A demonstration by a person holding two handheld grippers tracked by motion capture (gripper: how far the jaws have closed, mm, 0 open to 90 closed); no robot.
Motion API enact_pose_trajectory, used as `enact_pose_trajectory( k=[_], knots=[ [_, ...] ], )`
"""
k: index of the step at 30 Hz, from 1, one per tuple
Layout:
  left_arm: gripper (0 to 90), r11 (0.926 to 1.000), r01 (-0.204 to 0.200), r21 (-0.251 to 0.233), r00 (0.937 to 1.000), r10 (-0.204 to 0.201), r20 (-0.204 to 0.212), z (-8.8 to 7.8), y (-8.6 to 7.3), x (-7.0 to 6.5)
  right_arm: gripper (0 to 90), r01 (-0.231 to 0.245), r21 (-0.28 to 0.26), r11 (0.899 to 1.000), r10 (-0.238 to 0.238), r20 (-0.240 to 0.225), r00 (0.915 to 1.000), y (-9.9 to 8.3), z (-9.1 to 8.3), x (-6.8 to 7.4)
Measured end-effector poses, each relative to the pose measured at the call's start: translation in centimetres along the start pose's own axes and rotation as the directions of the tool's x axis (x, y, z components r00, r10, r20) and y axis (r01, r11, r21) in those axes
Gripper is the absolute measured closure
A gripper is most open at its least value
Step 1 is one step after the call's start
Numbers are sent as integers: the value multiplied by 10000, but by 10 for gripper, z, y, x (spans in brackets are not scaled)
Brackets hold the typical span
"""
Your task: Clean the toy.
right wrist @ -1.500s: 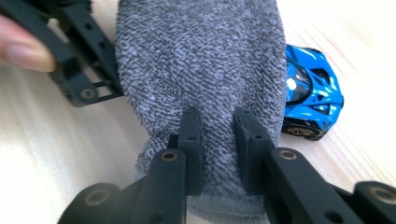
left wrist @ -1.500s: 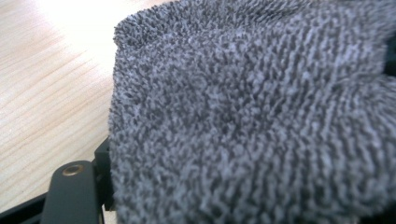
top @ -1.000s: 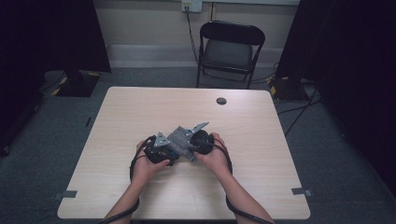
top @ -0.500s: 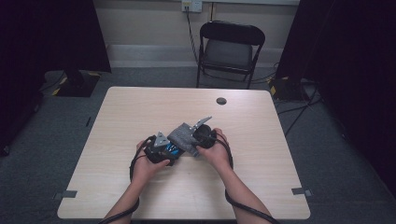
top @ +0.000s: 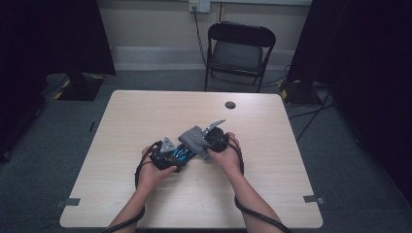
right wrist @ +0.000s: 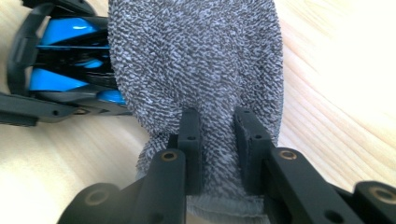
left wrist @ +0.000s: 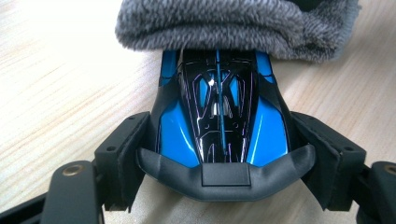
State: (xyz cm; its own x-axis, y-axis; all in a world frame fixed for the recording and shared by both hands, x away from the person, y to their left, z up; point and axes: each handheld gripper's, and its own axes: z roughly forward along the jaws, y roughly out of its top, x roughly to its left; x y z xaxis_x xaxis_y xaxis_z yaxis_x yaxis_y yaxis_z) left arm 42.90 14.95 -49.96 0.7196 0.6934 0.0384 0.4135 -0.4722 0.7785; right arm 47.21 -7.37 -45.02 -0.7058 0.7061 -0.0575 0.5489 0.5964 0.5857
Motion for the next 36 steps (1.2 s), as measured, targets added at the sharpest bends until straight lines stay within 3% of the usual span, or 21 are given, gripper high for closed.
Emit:
enact_pose_trajectory(
  k=[11, 23, 31, 36],
  knots=[
    [244, 10000, 33, -9, 10000, -33, 42, 0, 0, 0, 744, -445, 55, 9990, 444, 128, 9989, -12, 0, -15],
    [244, 10000, 33, -10, 10000, -33, 39, 0, 0, 0, 744, -428, 215, 9989, 421, 324, 9986, -21, -4, -25],
    [244, 10000, 29, -7, 10000, -29, 36, 0, 0, 0, 741, -1043, -198, 9943, 1052, 512, 9931, -37, -16, -43],
    [244, 10000, 35, 2, 10000, -35, 21, 0, 0, 0, 741, -1001, -618, 9931, 1028, 412, 9939, -41, -28, -45]
  ],
)
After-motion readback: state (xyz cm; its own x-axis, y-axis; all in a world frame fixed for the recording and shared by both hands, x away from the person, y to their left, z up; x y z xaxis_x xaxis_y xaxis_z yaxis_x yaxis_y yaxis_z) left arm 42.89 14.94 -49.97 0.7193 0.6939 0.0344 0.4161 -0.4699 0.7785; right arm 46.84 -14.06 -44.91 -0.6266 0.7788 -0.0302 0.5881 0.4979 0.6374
